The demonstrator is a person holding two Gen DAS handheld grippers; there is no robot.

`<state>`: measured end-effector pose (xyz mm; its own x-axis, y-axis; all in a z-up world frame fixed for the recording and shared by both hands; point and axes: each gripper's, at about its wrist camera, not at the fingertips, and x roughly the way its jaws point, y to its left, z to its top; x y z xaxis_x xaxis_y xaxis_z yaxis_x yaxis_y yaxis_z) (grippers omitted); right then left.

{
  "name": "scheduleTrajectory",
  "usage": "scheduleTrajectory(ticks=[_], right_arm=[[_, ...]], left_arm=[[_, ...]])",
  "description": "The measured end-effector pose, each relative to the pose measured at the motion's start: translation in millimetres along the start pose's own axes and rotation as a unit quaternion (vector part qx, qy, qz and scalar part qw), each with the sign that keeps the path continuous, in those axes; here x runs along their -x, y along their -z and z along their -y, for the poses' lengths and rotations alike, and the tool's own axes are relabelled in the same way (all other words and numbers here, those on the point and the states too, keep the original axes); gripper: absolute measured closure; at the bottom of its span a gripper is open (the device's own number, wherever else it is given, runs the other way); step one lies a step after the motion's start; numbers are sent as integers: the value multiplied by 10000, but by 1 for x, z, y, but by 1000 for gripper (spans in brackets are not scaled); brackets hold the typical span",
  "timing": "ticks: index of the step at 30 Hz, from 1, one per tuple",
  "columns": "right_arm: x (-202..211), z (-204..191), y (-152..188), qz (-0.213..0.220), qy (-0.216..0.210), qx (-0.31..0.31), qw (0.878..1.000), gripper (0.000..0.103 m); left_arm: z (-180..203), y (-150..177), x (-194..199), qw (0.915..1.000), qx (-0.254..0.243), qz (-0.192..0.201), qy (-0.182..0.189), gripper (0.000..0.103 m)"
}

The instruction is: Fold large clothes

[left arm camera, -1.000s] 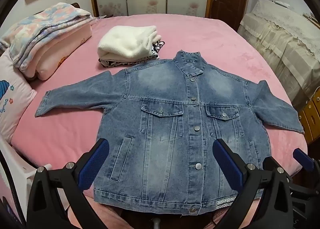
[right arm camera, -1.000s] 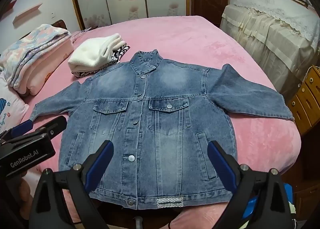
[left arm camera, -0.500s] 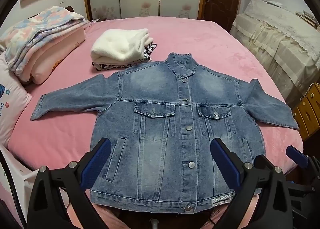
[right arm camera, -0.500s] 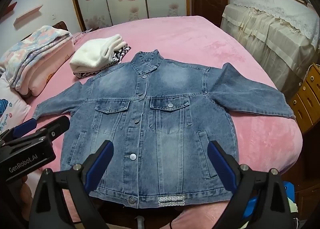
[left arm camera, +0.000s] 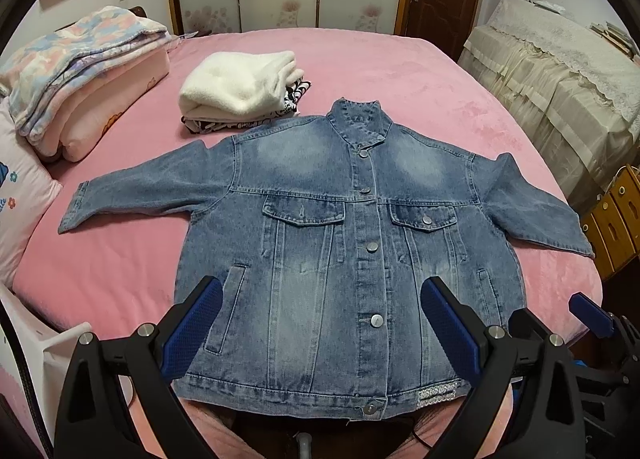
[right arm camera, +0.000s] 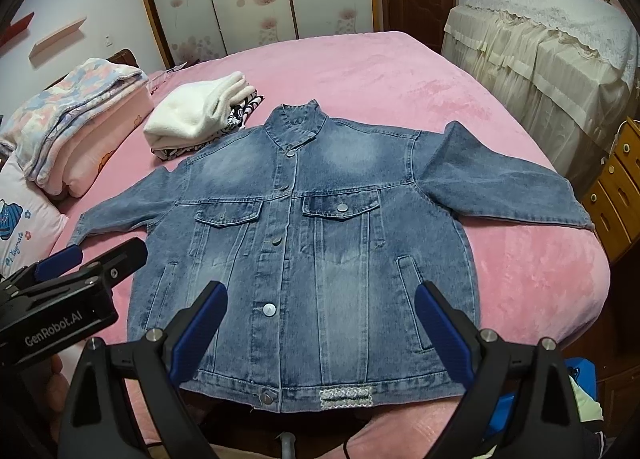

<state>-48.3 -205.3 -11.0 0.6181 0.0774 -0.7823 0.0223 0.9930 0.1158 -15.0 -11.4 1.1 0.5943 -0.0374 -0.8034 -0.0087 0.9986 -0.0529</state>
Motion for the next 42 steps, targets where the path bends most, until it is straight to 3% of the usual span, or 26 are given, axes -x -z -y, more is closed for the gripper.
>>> scheduleTrajectory(ticks=[42], right_arm=[[-8,8,8,-158,-195,-80,9997,8]], left_arm=[[5,10,-4,9997,34,-232,103,4]])
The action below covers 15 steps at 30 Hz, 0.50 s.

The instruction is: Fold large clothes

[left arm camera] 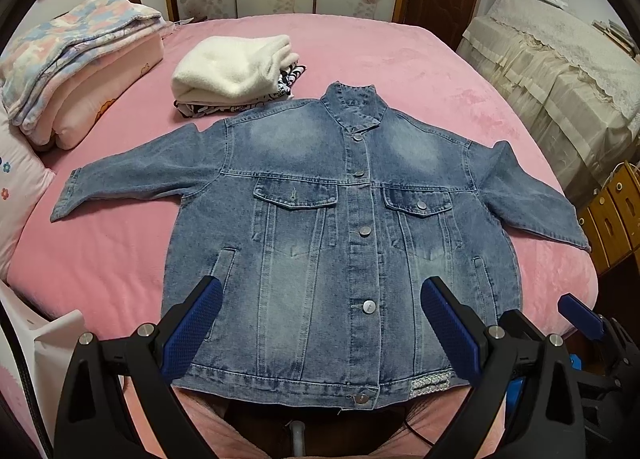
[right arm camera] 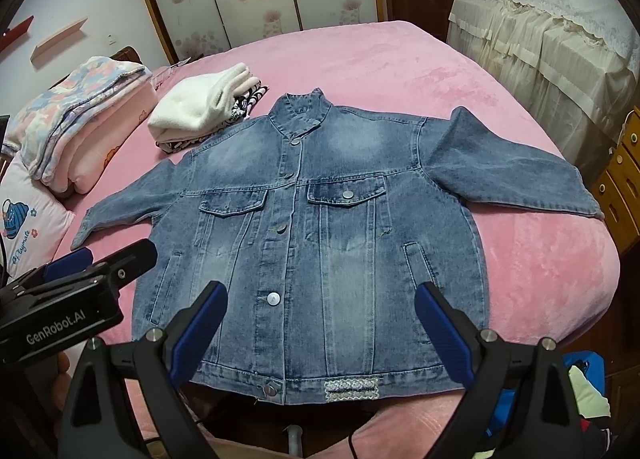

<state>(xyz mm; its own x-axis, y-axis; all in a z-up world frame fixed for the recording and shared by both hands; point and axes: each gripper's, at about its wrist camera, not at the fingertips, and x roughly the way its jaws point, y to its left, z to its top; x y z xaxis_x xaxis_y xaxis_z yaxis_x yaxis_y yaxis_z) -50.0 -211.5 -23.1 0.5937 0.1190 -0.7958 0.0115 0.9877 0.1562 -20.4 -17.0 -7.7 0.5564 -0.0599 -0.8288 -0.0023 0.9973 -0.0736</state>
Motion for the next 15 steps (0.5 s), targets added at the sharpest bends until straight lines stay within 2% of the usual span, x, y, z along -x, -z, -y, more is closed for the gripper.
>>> scheduleTrajectory(ticks=[12,15], right_arm=[[-6,16,-2,56,-97,-84,9999,8],[-7,23,-5,131,-50,-43,9999,8]], left_arm=[[11,-7,-5,9997,-64,16,239,4],[19,-12,-7,9998,-114,31,171,4]])
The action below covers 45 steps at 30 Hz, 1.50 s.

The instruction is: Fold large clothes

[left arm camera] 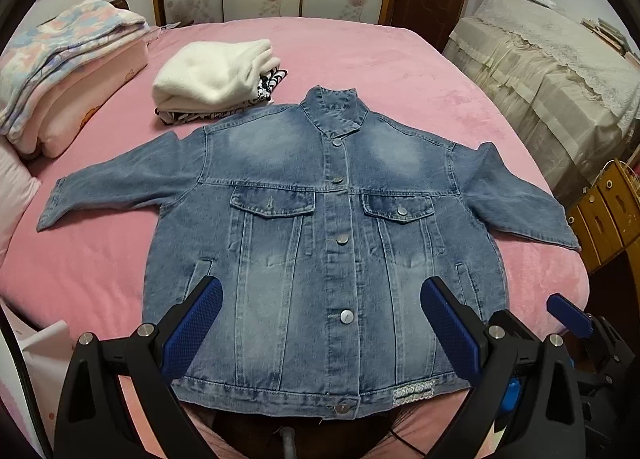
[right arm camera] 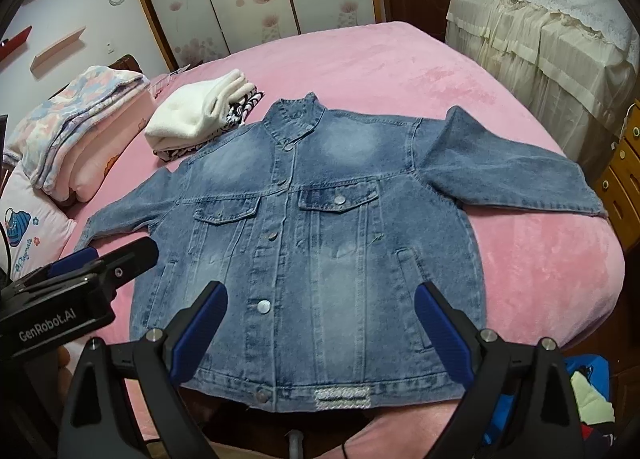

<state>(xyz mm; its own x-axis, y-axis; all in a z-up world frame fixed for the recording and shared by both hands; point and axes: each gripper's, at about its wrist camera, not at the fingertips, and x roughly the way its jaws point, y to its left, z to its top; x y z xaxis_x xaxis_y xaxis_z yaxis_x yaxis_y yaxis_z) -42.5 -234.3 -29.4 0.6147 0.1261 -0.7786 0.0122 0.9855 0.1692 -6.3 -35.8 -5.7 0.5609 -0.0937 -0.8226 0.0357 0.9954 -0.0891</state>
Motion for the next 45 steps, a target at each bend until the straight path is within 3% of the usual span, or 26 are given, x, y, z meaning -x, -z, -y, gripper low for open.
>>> scheduleTrajectory(ticks=[4,8,15,23,29,36,41,45], right_arm=[[-5,16,-9,20,22,16,10000,8],[-5,42,-28,159,108,-39,9998,8],[10,110,-80,732,546,-311,9953,8],[18,222,-129,1176,1255,-1067,9793,8],[-5,312,-127,1041,1655,-1804,9640,8],[-55,398,-83,505,1722,-2715,9456,8],[-89,429,-53,139,1651,-3138,9349,13],[-110,451,-36,5,1461,-3570,9226,17]], left_arm=[[18,-12,-5,9992,-353,-76,-167,4],[45,-30,-2,9960,-805,277,-272,4],[91,-98,3,9931,-910,738,-23,4],[158,-159,-10,9840,-1182,1328,123,4],[212,-172,-63,9750,-1404,1722,48,4],[253,-163,-160,9810,-1450,1237,376,4],[267,-143,-221,9879,-1346,576,508,4],[273,-127,-253,9895,-1266,394,581,4]])
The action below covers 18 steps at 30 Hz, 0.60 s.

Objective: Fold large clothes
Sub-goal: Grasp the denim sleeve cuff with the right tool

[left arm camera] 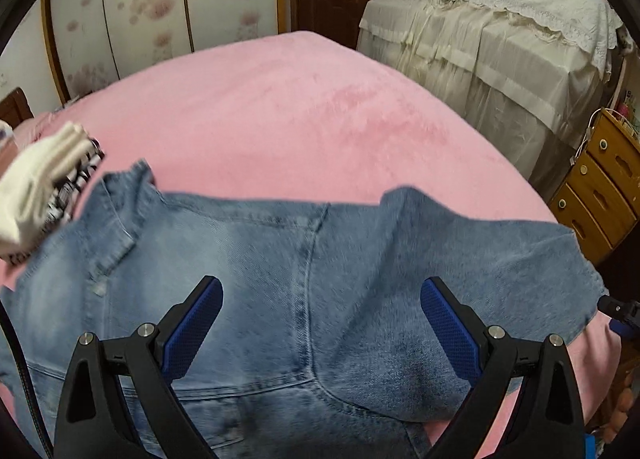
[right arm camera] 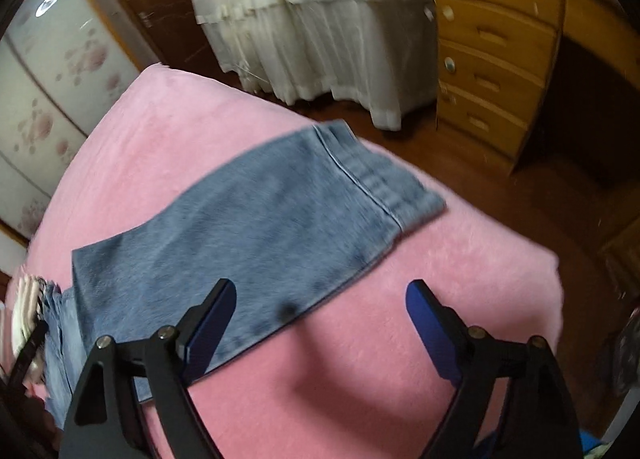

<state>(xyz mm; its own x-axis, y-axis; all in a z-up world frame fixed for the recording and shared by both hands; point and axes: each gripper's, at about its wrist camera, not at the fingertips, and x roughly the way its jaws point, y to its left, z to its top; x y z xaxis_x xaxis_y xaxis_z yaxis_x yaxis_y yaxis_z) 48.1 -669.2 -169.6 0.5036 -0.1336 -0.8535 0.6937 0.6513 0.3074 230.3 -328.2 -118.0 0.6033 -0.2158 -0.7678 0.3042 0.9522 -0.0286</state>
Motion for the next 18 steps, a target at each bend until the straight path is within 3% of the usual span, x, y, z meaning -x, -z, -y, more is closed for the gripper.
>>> scheduleTrajectory(ticks=[4,6,8,9,10,11,12,13,18], right_arm=[[-20,12,-3,31,-140,-411,9991,18],[-29,13,-7,104,-95,-498,9987,23],[-36,9,-11,135,45,-460,9988,38],[-39,7,-13,141,97,-390,9991,52],[-40,3,-15,139,145,-294,9994,69],[-41,1,-17,141,164,-247,9995,79],[-39,-2,-18,173,161,-193,9995,92],[-34,-6,-19,240,161,-147,9995,93],[36,-67,-12,1067,-347,629,9917,94]], left_arm=[[2,14,-11,10000,44,-51,54,4],[0,18,-16,9996,81,-251,134,4],[-2,18,-22,9985,174,-457,246,4],[-4,18,-24,9980,222,-541,238,5],[-6,17,-24,9977,240,-592,236,12],[-7,17,-23,9975,236,-620,235,23],[-9,16,-22,9974,221,-641,231,28],[-13,14,-19,9975,208,-640,206,34],[-44,8,21,9988,347,-342,77,35]])
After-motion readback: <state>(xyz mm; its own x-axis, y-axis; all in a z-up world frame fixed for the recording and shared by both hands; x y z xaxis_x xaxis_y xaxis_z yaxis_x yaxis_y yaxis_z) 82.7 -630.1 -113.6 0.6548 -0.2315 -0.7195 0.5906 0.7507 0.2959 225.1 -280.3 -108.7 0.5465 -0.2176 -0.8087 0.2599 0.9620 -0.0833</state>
